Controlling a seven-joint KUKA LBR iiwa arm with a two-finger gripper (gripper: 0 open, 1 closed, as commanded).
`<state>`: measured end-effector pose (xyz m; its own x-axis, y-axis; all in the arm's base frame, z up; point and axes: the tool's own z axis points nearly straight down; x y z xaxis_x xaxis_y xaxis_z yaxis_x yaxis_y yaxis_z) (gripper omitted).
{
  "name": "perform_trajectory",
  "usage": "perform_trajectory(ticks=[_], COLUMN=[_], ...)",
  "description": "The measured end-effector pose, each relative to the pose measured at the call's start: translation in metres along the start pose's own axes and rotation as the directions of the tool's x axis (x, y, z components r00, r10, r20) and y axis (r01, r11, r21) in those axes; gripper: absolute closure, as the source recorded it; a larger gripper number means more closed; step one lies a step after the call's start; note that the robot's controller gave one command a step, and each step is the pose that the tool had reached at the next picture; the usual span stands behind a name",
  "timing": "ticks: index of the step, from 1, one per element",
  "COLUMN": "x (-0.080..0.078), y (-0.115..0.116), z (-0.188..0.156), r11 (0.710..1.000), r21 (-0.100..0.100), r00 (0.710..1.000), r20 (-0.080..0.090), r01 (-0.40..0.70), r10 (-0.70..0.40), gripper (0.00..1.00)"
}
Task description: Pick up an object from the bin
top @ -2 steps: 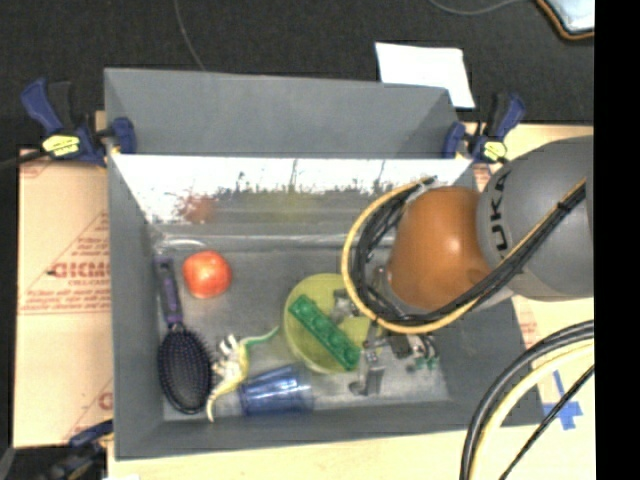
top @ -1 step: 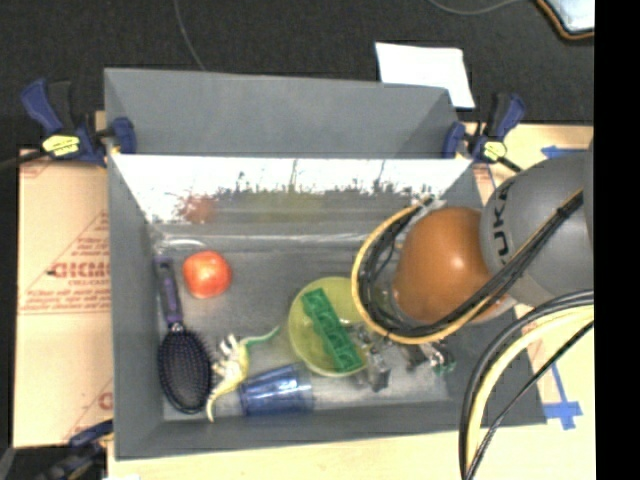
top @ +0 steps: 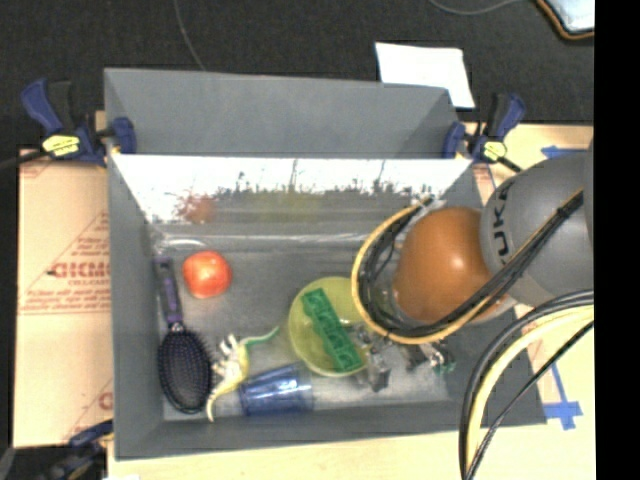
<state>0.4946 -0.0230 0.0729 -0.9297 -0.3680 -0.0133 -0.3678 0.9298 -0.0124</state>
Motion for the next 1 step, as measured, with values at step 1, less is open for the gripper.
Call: perform_trajectory(ticks=[1], x=[0.0118], y=[-0.0057], z=[-0.0045], r11=[0.999], r21=[0.003], r00=[0.999], r20=[0.011], r01=[0.039], r10=[-0.039], gripper=[1.00])
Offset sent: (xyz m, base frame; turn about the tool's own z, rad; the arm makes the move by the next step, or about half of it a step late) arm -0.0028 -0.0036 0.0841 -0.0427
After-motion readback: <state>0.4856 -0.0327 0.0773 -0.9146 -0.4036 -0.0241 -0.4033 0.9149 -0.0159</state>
